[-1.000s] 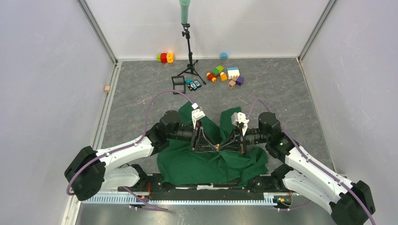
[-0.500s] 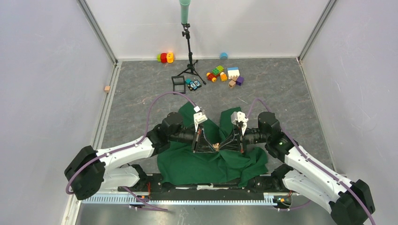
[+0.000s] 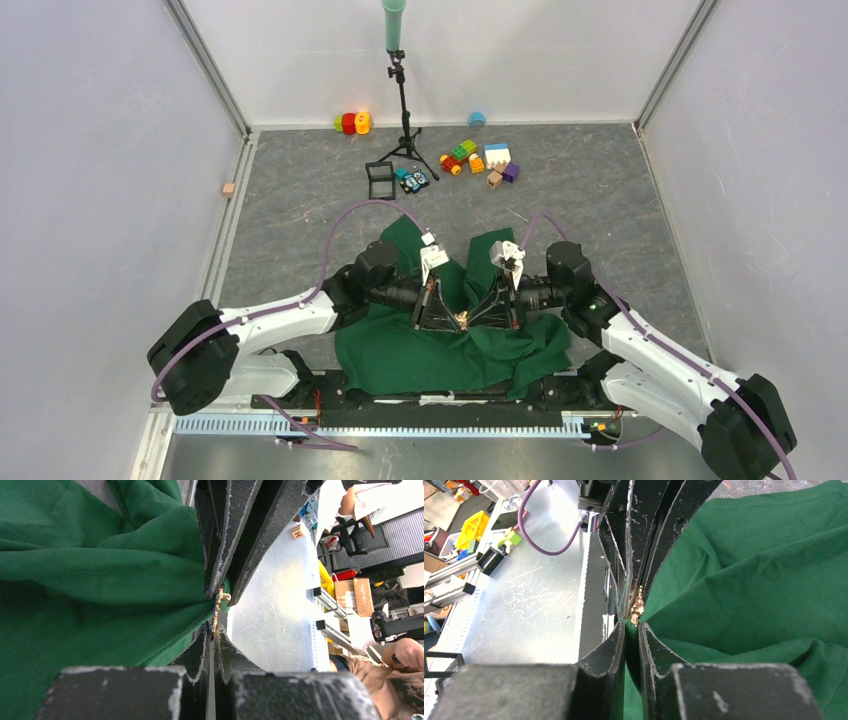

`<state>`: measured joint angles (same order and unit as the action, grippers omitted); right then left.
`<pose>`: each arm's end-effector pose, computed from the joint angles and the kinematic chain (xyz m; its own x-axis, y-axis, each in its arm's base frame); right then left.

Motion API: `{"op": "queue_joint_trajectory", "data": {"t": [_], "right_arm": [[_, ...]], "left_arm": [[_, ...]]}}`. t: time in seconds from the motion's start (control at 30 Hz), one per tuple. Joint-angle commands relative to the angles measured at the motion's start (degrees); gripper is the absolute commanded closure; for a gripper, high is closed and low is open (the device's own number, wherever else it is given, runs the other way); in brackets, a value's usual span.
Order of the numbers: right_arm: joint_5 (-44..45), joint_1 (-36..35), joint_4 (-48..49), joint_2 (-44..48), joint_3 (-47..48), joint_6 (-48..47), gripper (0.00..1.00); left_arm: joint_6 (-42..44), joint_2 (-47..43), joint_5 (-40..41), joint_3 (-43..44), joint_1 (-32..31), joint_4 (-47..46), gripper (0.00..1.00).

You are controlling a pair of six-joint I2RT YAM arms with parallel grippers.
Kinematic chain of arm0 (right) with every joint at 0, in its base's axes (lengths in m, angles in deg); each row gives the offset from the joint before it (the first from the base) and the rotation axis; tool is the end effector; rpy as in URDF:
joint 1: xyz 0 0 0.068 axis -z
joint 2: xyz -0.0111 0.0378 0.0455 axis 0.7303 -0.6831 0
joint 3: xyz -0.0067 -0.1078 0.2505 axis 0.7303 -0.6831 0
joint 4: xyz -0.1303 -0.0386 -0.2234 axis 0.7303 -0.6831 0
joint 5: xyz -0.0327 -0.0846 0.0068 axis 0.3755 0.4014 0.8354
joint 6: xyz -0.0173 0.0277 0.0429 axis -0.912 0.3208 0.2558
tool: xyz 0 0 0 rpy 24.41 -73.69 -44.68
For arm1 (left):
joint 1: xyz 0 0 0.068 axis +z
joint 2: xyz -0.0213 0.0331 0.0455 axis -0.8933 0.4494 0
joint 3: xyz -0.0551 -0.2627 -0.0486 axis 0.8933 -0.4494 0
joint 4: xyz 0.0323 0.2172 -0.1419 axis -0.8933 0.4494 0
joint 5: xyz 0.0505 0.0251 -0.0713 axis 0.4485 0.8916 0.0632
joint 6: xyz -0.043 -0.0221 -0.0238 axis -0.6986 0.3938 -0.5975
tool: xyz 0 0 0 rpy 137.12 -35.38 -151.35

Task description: Pin the brooch onto the clothing

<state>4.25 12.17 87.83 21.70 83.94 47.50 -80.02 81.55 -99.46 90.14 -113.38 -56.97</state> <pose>0.1340 0.1298 0.2313 -0.4474 -0.1940 -0.8730 -0.8913 0.0160 0.4532 0.1429 -0.2108 0.2188 -0.6702 0.2739 -0.6898 0.7290 0.0688 -0.6810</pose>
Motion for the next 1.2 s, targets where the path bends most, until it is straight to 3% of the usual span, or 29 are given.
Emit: {"op": "queue_joint_trajectory", "data": {"t": [0.0, 0.17, 0.47, 0.9, 1.03, 1.17], "right_arm": [[-0.26, -0.74, 7.89, 0.42, 0.27, 0.39, 0.80], [0.18, -0.74, 7.66, 1.05, 0.01, 0.37, 0.72], [0.89, -0.70, 6.27, 0.91, -0.19, -0.57, 0.76], [0.28, -0.47, 1.80, 7.44, 1.65, -4.22, 0.30], [0.55, 0.53, -1.97, 7.58, 1.66, -6.73, 0.27], [-0.05, 1.53, -2.00, 6.69, 0.96, -7.14, 0.31]], "left_arm": [[-0.92, 0.87, 0.18, 2.88, -1.51, -7.09, 0.98], [-1.98, 1.40, 0.01, 2.66, -1.51, -8.60, 0.98], [-2.53, 1.26, -0.45, 2.81, -1.50, -9.38, 0.98], [-1.88, 0.70, -0.35, 1.15, 0.22, -9.53, 0.98], [-1.90, -0.27, -1.03, 0.89, 0.47, -9.53, 0.98], [-1.82, -0.71, -1.24, 0.58, 0.53, -9.39, 0.98]]}}
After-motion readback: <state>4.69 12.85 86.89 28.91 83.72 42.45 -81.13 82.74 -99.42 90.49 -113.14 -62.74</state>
